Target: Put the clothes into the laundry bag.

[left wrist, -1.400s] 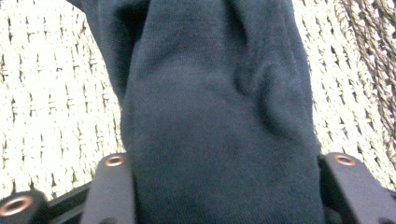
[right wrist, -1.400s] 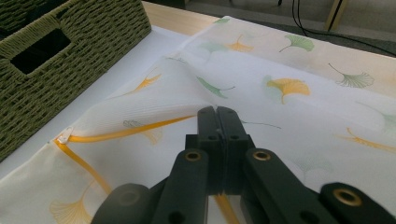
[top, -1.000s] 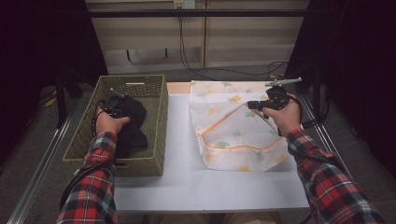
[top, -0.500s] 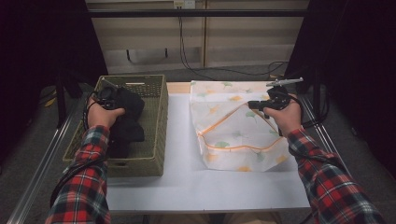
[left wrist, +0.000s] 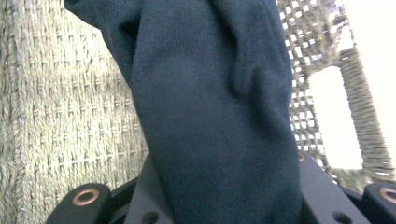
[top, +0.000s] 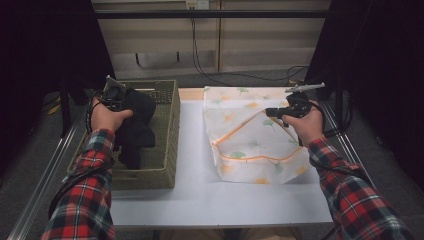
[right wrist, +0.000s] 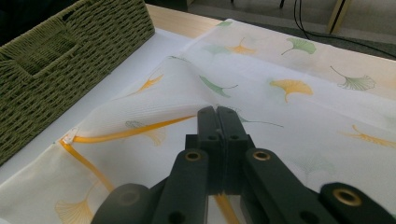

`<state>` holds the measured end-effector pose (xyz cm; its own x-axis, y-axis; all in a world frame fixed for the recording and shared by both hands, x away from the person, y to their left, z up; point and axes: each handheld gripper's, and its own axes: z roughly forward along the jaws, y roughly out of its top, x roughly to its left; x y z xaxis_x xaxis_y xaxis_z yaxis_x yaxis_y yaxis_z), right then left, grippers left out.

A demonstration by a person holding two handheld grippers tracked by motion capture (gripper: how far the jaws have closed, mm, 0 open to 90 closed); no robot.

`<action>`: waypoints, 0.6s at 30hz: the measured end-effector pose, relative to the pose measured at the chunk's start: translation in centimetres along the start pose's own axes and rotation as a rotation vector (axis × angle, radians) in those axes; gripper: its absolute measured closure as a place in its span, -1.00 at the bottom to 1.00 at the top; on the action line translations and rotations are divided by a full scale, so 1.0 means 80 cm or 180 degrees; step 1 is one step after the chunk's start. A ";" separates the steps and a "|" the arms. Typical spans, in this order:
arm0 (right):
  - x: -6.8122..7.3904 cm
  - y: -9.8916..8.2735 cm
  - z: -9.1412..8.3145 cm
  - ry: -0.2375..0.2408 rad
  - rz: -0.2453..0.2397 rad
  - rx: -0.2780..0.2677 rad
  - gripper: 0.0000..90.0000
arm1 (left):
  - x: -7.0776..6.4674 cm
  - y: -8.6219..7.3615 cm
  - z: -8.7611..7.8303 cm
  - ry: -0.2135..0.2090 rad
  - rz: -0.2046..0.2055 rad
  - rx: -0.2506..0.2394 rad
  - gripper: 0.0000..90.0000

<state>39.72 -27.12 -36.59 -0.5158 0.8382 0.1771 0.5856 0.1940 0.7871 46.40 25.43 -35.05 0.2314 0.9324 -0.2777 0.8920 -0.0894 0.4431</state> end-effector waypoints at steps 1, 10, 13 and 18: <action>0.000 0.000 0.000 -0.0001 0.0004 0.0000 1.00 | -0.003 0.002 -0.003 0.0002 -0.0017 0.0000 0.56; 0.002 0.001 0.001 0.0020 -0.0009 0.0009 1.00 | -0.016 0.022 -0.032 -0.0041 0.0007 0.0080 0.57; 0.002 0.001 0.001 0.0023 -0.0007 0.0006 1.00 | -0.021 0.027 -0.040 -0.0080 -0.0035 0.0092 0.57; 0.003 0.001 -0.001 0.0009 -0.0015 0.0009 1.00 | -0.024 0.034 -0.050 -0.0077 0.0017 0.0094 0.57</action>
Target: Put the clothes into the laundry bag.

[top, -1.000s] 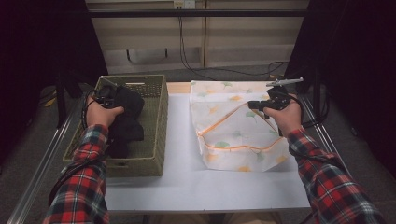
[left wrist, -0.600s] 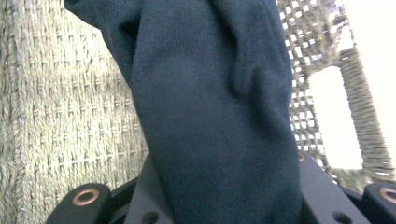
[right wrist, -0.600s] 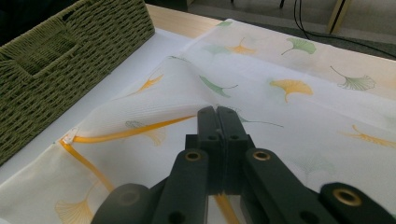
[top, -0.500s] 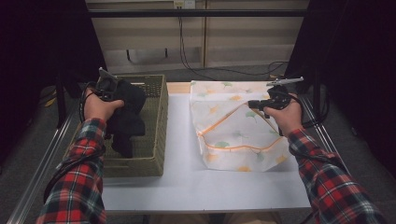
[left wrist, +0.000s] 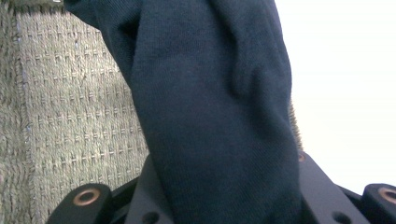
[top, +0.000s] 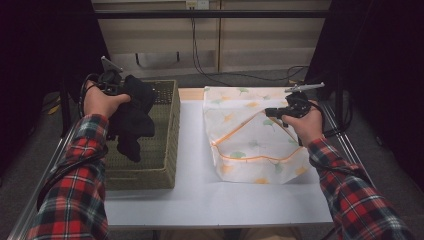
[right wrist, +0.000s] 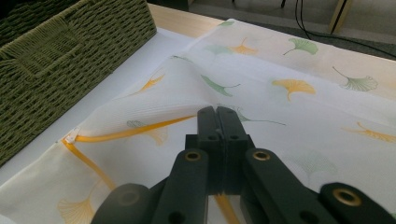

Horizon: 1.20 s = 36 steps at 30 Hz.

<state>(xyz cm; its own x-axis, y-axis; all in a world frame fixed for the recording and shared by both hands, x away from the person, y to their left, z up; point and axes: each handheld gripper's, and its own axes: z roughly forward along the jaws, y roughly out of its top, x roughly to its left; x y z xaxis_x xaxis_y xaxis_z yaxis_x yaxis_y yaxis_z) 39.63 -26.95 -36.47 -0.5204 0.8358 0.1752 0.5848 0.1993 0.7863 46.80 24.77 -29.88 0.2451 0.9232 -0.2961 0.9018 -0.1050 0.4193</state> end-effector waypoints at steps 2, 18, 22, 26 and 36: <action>0.000 0.000 -0.001 0.0002 0.0017 0.0004 1.00 | -0.003 0.002 -0.003 -0.0013 -0.0038 -0.0006 0.57; 0.000 0.000 -0.001 0.0005 0.0021 0.0014 1.00 | -0.043 0.019 -0.029 -0.0217 0.0061 -0.0010 0.57; 0.001 0.000 -0.001 0.0005 0.0007 0.0013 1.00 | -0.055 0.022 -0.031 -0.0245 0.0153 0.0011 0.57; 0.002 0.000 -0.001 -0.0003 0.0005 0.0010 1.00 | -0.064 0.025 -0.031 -0.0345 0.0168 0.0042 0.57; 0.002 0.001 -0.001 -0.0001 0.0020 0.0018 1.00 | -0.092 0.029 -0.030 -0.0472 0.0267 0.0111 0.57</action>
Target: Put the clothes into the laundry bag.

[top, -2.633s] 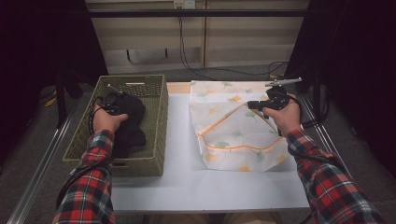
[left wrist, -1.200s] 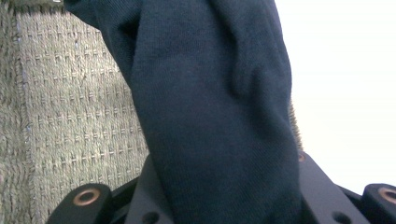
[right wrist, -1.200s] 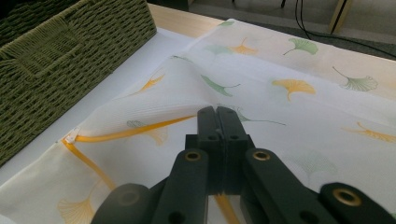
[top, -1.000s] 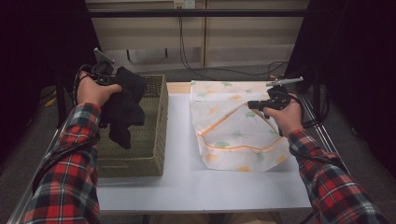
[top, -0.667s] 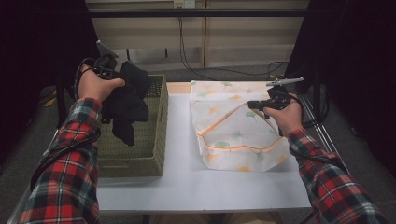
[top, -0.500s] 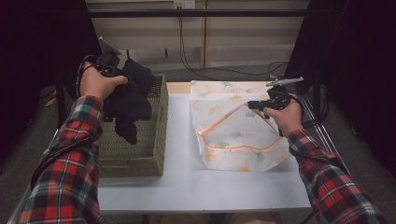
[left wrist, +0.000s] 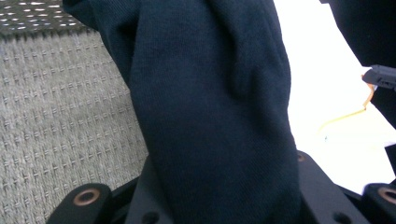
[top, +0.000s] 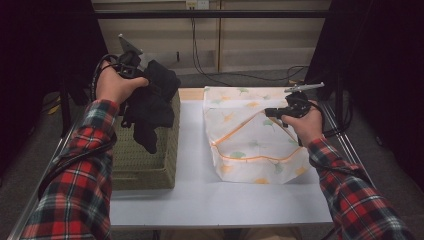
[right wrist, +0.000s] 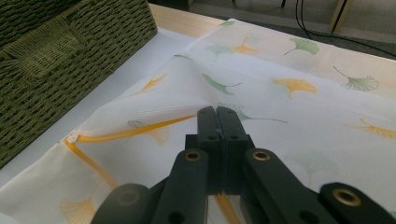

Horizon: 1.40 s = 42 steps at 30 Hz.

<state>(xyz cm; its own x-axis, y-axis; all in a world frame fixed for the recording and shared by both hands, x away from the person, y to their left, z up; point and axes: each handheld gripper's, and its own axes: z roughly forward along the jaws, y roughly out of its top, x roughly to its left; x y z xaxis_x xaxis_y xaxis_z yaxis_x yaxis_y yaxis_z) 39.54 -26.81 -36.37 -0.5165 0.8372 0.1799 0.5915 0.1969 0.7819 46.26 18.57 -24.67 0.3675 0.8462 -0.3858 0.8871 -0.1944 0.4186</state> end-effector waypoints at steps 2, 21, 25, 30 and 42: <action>-0.001 0.000 0.000 0.0005 -0.0005 -0.0010 1.00 | -0.006 0.001 0.002 -0.0027 0.0025 0.0023 0.57; 0.002 0.000 0.002 0.0018 -0.0019 -0.0002 1.00 | -0.053 0.004 0.023 -0.0266 0.0228 0.0130 0.57; 0.002 0.000 0.003 0.0012 -0.0017 -0.0001 1.00 | -0.061 0.003 0.027 -0.0301 0.0314 0.0163 0.57; 0.003 0.002 0.003 0.0007 -0.0002 0.0003 1.00 | -0.071 0.002 0.034 -0.0362 0.0352 0.0156 0.57; 0.007 0.003 0.008 0.0015 0.0002 0.0025 1.00 | -0.089 -0.007 0.049 -0.0489 0.0546 0.0243 0.57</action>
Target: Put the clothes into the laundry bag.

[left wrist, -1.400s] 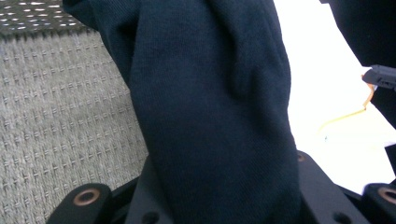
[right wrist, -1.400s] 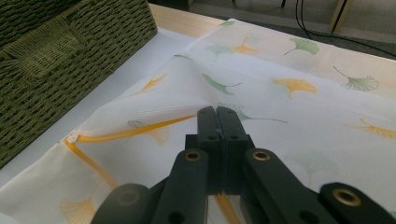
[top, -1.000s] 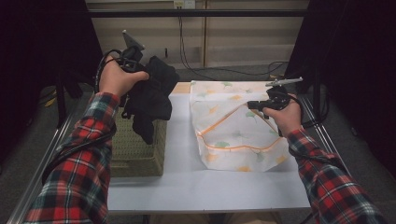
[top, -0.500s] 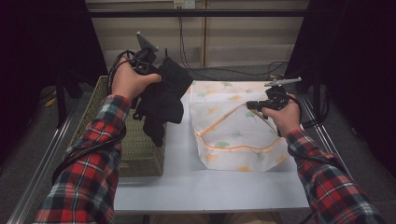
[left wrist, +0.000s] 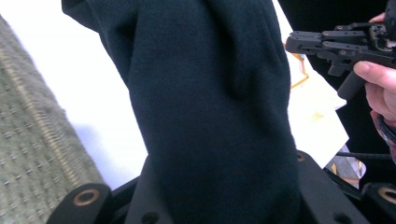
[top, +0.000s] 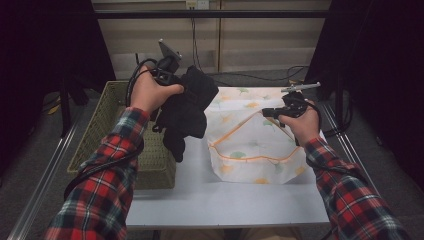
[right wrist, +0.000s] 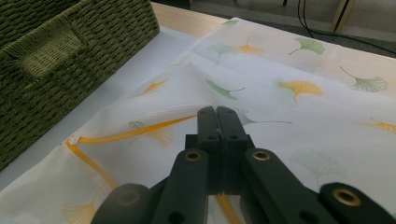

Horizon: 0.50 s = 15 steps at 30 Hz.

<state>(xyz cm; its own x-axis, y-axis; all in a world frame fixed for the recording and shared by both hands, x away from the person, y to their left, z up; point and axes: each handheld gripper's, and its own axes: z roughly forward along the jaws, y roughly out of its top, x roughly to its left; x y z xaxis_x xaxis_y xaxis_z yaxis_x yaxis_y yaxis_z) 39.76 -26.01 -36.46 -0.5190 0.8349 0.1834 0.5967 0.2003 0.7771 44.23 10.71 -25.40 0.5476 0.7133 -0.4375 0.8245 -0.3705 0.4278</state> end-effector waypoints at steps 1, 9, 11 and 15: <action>0.000 0.000 0.000 -0.0002 0.0004 -0.0001 1.00 | -0.002 -0.001 0.003 -0.0006 -0.0050 -0.0019 0.57; 0.001 0.002 0.002 -0.0009 -0.0015 -0.0011 1.00 | -0.002 -0.010 0.021 -0.0056 0.0031 0.0018 0.56; 0.000 0.002 0.003 -0.0009 -0.0004 -0.0012 1.00 | -0.004 -0.012 0.024 -0.0067 0.0031 0.0030 0.56; 0.001 0.002 0.004 0.0000 0.0003 -0.0005 1.00 | -0.005 -0.018 0.030 -0.0115 0.0104 0.0059 0.56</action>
<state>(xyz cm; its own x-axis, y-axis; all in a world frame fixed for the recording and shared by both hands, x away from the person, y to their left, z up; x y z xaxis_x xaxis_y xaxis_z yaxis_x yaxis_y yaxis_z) 40.01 -25.77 -36.53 -0.5185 0.8351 0.1840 0.5962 0.1988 0.7779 43.19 9.53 -27.73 0.5788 0.6787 -0.4520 0.8083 -0.4045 0.4277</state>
